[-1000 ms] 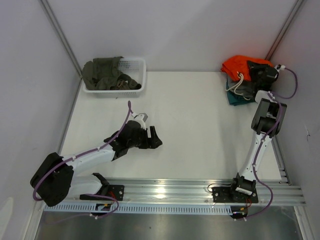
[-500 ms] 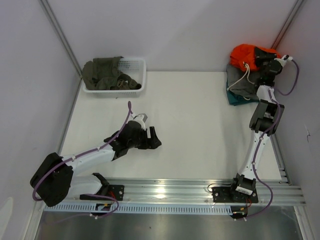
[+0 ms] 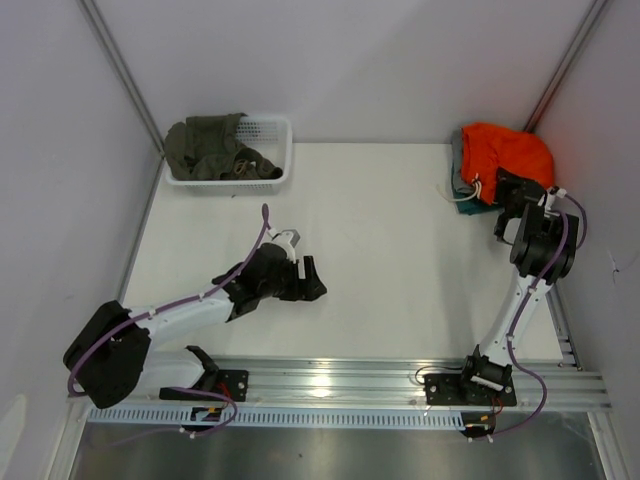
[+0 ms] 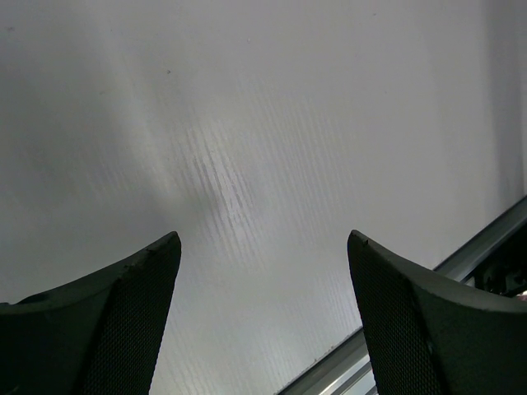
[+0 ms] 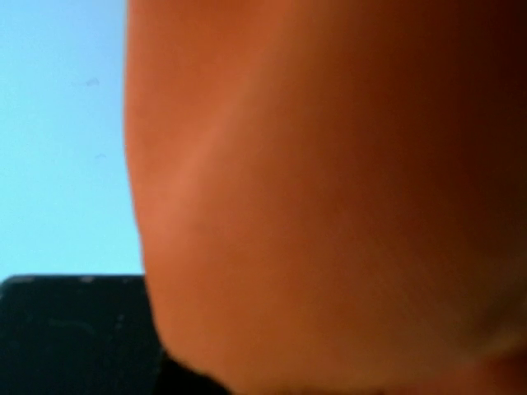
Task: Fold and stack the shorts
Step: Neatly place the folded shorts to the corner
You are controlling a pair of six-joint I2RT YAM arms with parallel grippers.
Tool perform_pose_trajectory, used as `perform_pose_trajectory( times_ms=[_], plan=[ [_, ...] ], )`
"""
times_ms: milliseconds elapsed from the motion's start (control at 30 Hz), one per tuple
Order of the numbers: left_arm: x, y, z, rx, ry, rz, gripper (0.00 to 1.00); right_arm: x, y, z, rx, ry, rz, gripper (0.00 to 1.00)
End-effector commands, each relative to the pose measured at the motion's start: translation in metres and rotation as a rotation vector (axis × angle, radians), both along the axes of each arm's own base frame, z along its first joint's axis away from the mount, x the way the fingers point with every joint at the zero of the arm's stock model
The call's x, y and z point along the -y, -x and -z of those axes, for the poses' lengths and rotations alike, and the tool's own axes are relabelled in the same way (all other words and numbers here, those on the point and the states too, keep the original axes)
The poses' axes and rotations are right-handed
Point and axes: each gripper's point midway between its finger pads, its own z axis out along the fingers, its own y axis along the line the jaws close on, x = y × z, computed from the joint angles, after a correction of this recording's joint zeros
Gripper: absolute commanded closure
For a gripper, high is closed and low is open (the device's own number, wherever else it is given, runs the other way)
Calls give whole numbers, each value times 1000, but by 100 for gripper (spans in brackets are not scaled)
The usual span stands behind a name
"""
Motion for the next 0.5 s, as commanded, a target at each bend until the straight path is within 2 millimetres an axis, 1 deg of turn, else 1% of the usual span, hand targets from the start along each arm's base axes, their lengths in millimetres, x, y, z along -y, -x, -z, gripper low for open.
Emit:
perform_pose_trajectory(
  times_ms=[0,67,133,167,200,233,267,300,333,400,433,467],
  plan=[
    [12,-6,-26,67,61,18,16,14,14,-55,39,22,116,100],
    [11,-5,-28,74,65,15,15,10,14,-55,10,39,113,100],
    [10,-3,-28,75,68,14,15,10,9,-51,-27,33,105,99],
    [11,-4,-31,80,72,14,15,6,5,-53,-16,31,73,95],
    [9,-2,-28,74,66,16,15,6,-1,-50,-15,22,65,90],
    [8,-2,-29,79,68,14,15,5,-3,-49,-17,11,56,85],
    [7,-1,-28,79,66,14,15,5,-5,-47,-21,0,56,74],
    [6,-1,-28,78,65,14,15,2,-8,-41,-47,1,42,73],
    [6,-2,-29,84,62,8,15,0,-13,-39,-60,2,29,72],
    [4,-2,-30,89,60,4,15,-1,-12,-26,-114,-8,44,66],
    [4,-2,-31,92,61,3,15,0,-12,-23,-130,-12,64,59],
    [4,-1,-29,89,58,5,15,-2,-11,-16,-166,-17,63,54]
  ],
)
